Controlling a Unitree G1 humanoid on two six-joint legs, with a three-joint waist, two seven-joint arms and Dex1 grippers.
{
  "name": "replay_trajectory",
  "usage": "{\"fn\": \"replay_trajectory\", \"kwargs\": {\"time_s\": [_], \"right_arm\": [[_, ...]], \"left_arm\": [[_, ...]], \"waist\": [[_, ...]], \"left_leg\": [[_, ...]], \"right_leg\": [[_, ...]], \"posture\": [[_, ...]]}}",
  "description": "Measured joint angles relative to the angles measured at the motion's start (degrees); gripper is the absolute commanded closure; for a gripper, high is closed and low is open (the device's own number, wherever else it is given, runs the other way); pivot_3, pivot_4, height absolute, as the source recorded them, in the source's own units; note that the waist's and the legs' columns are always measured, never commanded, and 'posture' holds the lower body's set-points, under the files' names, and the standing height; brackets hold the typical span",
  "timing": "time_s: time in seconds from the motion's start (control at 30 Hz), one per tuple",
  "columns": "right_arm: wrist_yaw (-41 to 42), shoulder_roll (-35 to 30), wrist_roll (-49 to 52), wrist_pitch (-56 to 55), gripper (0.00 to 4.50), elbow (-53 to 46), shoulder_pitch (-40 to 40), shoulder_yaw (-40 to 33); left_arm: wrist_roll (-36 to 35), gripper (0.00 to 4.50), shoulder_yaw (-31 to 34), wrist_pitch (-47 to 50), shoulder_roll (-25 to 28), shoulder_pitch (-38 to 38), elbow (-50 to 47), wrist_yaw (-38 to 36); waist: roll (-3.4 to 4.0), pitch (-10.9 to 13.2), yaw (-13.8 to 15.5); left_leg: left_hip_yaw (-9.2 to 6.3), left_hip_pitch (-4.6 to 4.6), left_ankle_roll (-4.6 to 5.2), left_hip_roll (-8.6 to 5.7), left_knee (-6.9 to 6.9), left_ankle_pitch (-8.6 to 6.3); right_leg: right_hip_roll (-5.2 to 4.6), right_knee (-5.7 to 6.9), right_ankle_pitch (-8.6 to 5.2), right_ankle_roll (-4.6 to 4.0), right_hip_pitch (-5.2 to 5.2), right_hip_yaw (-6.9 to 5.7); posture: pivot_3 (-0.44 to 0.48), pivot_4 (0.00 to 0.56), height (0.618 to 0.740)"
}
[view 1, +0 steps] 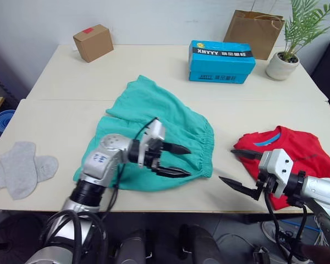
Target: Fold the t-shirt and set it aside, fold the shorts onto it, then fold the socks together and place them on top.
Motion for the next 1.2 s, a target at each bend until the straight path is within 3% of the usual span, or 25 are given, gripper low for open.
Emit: {"fn": "replay_trajectory", "kwargs": {"time_s": [0.13, 0.3, 0.43, 0.7, 0.87, 1.2], "right_arm": [[1.0, 0.9, -3.4, -1.3, 0.00, -0.6, -1.6, 6.4], [-0.4, 4.8, -8.8, -3.9, 0.00, 2.3, -2.6, 12.6], [-0.7, 6.0, -12.2, -6.6, 0.00, 6.4, -5.3, 14.7], [-0.9, 9.3, -16.7, -12.0, 2.77, 14.4, -11.0, 18.5], [-0.5, 9.4, -17.0, -13.1, 4.49, 16.2, -12.5, 18.5], [1.0, 9.4, -16.5, -13.0, 4.50, 17.1, -13.9, 18.5]], "left_arm": [[2.0, 0.02, 8.1, -8.1, 7.7, 8.4, -2.8, 3.3], [7.7, 0.02, 15.0, -23.1, 18.1, 25.7, -2.9, 2.7], [9.8, 0.02, 18.9, -30.3, 22.1, 34.2, -1.6, 2.6], [15.3, 0.00, 19.9, -41.9, 23.6, 35.1, 3.3, 10.6], [15.7, 1.23, 20.9, -43.9, 27.1, 35.8, 6.7, 11.3], [17.2, 4.49, 17.9, -45.1, 30.7, 36.1, 8.0, 9.4]], "waist": [[-0.01, 0.0, 0.2], [-0.02, 0.0, 0.2], [-0.05, 0.0, 0.7], [0.04, -0.1, 0.2], [0.13, -0.1, -0.3], [0.31, -0.2, -1.1]], "left_leg": [[0.00, 0.02, -0.08, 0.03, -0.05, -0.05], [0.03, -0.02, -0.12, 0.06, -0.06, -0.29], [-0.03, -0.04, -0.35, 0.06, -0.07, -0.50], [0.03, -0.01, -0.28, 0.12, -0.18, -0.40], [0.08, 0.08, -0.33, 0.24, -0.18, -0.42], [0.12, 0.15, -0.56, 0.28, -0.20, -0.52]], "right_leg": [[0.00, -0.02, -0.04, -0.07, -0.02, -0.01], [-0.04, -0.15, -0.06, -0.10, -0.06, -0.01], [-0.14, -0.28, -0.03, -0.13, -0.05, -0.05], [-0.12, -0.22, -0.03, -0.20, -0.10, -0.12], [-0.02, -0.15, -0.09, -0.30, -0.10, -0.12], [0.00, -0.07, -0.11, -0.34, -0.09, -0.11]], "posture": [[0.000, 0.150, 0.740], [0.000, 0.150, 0.740], [0.000, 0.150, 0.740], [0.000, 0.150, 0.740], [0.000, 0.150, 0.740], [0.000, 0.150, 0.740]]}}
